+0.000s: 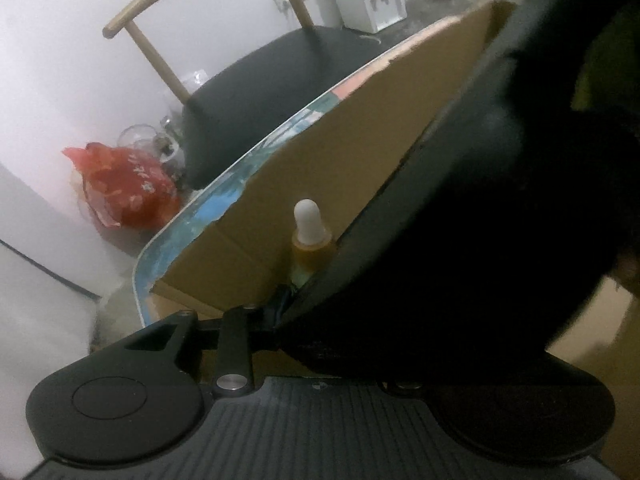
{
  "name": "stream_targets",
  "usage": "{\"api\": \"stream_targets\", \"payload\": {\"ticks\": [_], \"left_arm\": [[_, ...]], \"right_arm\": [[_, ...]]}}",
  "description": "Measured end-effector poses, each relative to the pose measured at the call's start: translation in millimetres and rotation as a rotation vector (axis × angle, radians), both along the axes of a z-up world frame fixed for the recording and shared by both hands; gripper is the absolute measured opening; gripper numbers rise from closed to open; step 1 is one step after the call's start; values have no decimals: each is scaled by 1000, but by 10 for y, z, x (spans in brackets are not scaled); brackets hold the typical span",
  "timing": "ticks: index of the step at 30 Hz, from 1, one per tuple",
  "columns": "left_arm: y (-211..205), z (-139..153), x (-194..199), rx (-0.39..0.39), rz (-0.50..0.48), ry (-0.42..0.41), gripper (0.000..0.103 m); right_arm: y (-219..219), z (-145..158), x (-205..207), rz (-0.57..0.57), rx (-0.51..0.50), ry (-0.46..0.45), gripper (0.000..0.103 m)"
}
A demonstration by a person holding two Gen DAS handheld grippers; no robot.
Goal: Organize rigid objects
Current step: 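Carry the dropper bottle with the right gripper and lower it into the cardboard box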
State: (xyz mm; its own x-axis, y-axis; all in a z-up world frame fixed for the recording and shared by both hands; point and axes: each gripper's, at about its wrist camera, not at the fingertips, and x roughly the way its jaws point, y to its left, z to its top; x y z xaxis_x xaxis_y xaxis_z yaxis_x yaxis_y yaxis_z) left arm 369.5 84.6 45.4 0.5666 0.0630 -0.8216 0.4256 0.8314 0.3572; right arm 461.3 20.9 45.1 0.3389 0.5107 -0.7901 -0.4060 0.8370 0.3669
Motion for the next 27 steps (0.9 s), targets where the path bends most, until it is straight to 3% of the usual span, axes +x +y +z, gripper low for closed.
{"api": "stream_targets", "payload": {"ticks": [3,6,13,14,19,24,27], "left_arm": [[39,78,-49,-3,-11,-19,38],[80,212,-151,16,5,-68,51],[114,429,-398,27,-30,-95,48],[141,353,-460,34,-40,-101,41],[91,256,-487,71,-63,-104,41],[125,292,-482,54,-52,-91,42],[129,279,-446,69,-63,-96,42]], "right_arm": [[22,-29,4,-5,9,4,34],[75,-78,57,-3,17,15,34],[247,-63,22,0,26,0,36],[276,-57,14,0,22,-3,36],[353,-21,-59,22,-1,-22,38],[361,-16,-70,14,11,-13,52],[328,25,-87,13,27,-18,54]]}}
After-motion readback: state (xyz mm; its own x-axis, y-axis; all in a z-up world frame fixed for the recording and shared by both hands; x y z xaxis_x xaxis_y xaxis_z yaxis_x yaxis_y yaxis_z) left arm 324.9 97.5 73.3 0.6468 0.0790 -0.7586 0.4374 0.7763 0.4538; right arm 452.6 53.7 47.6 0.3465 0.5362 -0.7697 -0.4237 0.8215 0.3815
